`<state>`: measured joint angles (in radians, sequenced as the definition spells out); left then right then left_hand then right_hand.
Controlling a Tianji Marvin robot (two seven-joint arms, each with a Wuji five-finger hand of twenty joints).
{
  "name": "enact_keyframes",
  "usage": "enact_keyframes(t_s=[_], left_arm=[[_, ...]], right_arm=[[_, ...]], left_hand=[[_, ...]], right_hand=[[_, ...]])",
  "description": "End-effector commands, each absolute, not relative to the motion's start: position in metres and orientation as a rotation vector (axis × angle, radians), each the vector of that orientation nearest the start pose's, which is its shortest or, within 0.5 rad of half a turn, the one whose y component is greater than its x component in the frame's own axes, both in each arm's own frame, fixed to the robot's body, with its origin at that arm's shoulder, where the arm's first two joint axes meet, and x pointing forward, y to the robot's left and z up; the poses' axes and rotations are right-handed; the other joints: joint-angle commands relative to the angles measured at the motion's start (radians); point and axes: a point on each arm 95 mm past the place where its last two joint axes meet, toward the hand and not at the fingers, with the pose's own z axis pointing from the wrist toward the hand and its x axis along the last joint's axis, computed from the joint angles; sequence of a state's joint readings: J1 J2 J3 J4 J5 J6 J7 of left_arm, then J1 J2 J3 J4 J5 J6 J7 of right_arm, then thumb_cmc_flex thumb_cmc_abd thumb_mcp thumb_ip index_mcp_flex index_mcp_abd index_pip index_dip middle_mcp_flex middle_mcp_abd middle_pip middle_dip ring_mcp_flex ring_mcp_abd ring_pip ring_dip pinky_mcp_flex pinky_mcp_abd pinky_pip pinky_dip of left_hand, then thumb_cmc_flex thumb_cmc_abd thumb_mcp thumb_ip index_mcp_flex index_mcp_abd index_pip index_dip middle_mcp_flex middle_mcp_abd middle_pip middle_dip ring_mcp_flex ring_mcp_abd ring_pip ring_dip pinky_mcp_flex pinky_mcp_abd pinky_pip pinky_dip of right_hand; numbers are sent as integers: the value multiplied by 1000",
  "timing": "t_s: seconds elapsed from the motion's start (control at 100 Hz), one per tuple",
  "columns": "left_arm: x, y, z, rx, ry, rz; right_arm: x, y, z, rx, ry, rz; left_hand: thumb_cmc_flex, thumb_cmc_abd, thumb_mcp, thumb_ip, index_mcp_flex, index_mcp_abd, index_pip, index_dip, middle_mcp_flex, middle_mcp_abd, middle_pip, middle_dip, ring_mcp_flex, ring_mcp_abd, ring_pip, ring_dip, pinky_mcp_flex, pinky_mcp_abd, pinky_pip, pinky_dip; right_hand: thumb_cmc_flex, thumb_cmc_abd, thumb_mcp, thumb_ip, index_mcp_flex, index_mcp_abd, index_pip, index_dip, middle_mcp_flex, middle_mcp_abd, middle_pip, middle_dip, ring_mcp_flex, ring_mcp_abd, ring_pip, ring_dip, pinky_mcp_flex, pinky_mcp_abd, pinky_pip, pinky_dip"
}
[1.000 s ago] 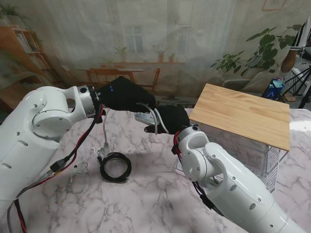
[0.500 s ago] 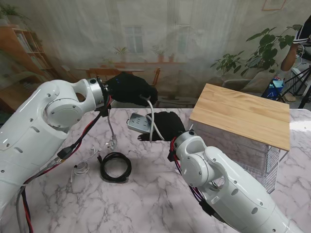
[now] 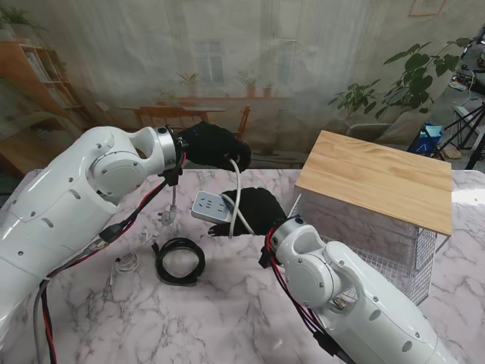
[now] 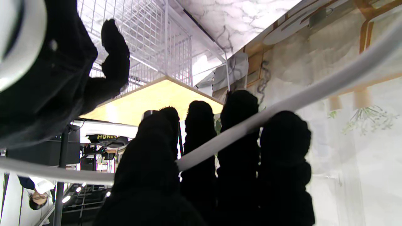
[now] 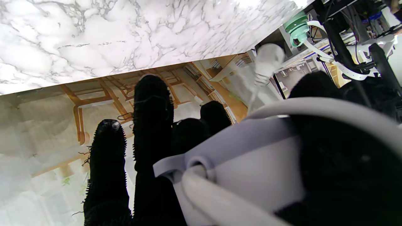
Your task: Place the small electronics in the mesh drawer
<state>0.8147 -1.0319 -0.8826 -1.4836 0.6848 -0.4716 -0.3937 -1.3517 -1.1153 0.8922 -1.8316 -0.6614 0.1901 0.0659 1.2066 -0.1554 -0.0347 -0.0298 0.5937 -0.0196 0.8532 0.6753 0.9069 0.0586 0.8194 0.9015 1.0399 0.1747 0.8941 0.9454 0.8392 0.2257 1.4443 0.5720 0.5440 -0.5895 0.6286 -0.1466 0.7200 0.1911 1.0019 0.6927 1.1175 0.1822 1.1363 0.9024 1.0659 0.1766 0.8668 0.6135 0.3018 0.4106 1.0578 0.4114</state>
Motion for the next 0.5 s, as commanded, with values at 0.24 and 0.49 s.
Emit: enact_keyframes(t_s=[0.24, 0.49], left_arm=[[523, -87, -170, -665, 2158, -1559], [528, -94, -192, -702, 2201, -1536]], right_arm=[[378, 131, -224, 1340, 1452, 1964], [376, 129, -221, 1398, 1429, 2006]], left_hand=[[84, 74, 59, 21, 13, -23, -14, -5, 10, 17, 14, 24, 30, 37, 71, 32, 12, 15, 41, 13], [84, 79, 53, 22, 6, -24, -15, -12, 13, 17, 25, 34, 33, 33, 91, 40, 15, 14, 56, 19]], right_hand=[[214, 217, 208, -16, 65, -194, 32, -7, 45, -4, 63, 5, 35, -32, 73, -3, -4, 9, 11, -3], [216, 218, 207, -17, 65, -192, 32, -6, 45, -4, 63, 5, 35, -31, 73, -2, -4, 9, 12, -3]])
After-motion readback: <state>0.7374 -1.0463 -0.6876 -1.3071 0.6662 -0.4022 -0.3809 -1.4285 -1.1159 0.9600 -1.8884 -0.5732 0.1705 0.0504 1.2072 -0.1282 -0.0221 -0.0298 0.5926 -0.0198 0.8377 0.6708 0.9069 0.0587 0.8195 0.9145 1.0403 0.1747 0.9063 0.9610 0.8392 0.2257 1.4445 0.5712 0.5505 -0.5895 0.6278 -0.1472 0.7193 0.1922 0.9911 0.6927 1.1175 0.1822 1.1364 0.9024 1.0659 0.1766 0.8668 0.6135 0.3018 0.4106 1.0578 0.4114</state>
